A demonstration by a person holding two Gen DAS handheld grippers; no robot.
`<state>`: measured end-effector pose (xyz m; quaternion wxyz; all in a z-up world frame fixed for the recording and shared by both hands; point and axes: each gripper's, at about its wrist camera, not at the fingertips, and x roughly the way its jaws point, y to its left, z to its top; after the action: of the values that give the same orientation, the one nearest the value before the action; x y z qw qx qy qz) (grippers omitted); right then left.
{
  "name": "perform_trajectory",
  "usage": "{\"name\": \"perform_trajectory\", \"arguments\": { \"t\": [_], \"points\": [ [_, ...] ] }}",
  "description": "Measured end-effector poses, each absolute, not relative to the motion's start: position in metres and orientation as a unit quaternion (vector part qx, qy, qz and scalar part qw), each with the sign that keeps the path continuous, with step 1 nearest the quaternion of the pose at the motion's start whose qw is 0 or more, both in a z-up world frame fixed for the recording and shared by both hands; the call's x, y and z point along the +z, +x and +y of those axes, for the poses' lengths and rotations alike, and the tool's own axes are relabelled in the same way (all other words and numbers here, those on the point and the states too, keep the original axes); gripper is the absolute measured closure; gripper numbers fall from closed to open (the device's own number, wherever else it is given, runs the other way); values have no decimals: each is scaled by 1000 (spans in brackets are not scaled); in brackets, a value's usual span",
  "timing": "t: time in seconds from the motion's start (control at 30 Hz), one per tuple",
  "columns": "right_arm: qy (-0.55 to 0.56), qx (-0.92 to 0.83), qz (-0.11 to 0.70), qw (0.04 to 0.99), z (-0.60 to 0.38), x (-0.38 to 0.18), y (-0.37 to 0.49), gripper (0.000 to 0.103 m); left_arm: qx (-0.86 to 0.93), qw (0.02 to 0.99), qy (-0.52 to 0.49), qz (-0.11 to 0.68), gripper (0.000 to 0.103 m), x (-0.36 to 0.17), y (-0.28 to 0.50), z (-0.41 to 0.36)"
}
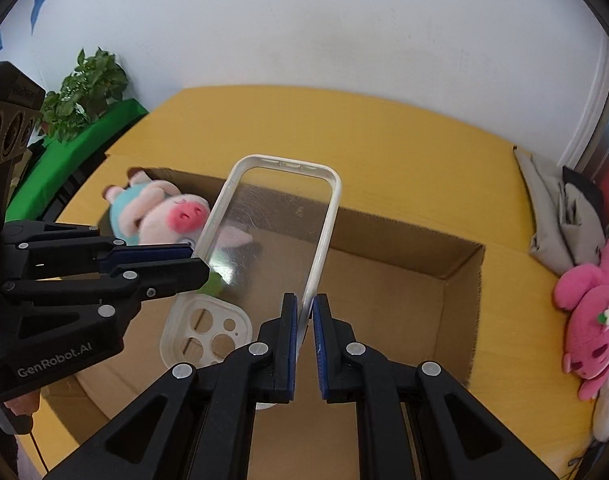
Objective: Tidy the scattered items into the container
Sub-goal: 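Lift the phone case with the right gripper and carry it over the box, then open the right gripper to release the phone case into the box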
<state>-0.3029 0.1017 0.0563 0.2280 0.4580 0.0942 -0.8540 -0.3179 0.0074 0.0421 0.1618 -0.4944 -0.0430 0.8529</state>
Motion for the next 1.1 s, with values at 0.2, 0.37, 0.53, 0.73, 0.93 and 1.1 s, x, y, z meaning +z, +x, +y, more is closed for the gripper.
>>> {"name": "perform_trajectory", "arguments": {
  "t": [0.2,0.37,0.53,0.73,0.93,1.1],
  "points": [
    [494,-836,94,218,95,11,-334,94,832,155,-532,-41,93,-5,-348,7],
    [522,-822,84,212,94,-22,-347,94,820,144,-553,-18,94,-33,-363,12],
    [534,-815,82,208,95,-43,-351,94,815,139,-563,-6,95,-49,-368,13],
    [538,-815,75,204,100,-49,-350,94,817,132,-561,5,94,-52,-369,14],
    [546,-809,63,208,104,-54,-350,93,838,132,-530,-1,91,-39,-363,13],
    [523,-822,42,219,117,-45,-348,83,861,129,-491,-29,60,-14,-352,0]
  ]
}}
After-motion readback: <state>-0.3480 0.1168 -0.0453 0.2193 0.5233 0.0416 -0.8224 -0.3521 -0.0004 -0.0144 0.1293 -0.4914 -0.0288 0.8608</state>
